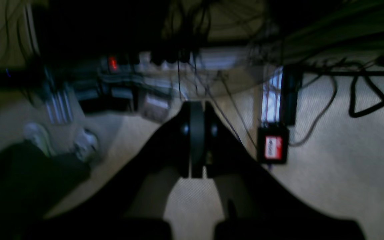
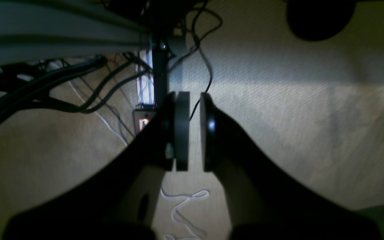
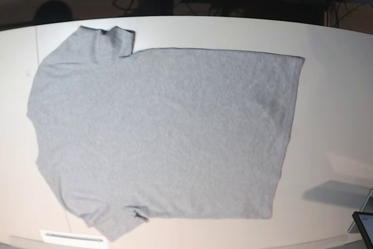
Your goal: Fold the T-shirt properly
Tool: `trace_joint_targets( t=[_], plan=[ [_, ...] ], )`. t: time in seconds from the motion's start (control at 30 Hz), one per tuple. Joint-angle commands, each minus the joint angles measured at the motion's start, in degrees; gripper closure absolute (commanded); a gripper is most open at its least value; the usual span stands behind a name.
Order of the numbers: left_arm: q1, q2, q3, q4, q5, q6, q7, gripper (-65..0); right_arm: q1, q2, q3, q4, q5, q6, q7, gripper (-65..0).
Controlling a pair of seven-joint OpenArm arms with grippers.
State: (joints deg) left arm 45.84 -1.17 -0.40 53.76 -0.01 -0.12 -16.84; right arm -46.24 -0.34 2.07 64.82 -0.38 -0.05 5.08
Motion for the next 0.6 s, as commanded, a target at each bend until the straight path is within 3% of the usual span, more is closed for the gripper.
trace_joint_targets(
  t=[0.0, 0.17, 0.3, 0.57],
  plan=[
    [1.6, 0.0, -0.2, 0.3, 0.0, 0.2, -1.8, 0.0, -1.7, 0.1, 1.3, 2.4, 0.0, -0.4, 0.8, -6.4],
    [4.0, 0.2, -7.7, 0.4, 0.0, 0.2, -10.2, 0.0, -7.1, -0.1, 6.2, 11.3, 0.1, -0.4, 0.9, -6.4],
    [5.3, 0.2, -14.4, 0.4, 0.1, 0.2, -22.8, 0.0, -9.7, -0.1, 9.9, 18.3, 0.2, -0.4, 0.8, -6.4],
    [6.2, -1.1, -15.4, 0.4, 0.1, 0.2, -40.0, 0.0, -8.0, -0.1, 16.0, 24.4, 0.2, -0.4, 0.8, -6.4]
  ],
)
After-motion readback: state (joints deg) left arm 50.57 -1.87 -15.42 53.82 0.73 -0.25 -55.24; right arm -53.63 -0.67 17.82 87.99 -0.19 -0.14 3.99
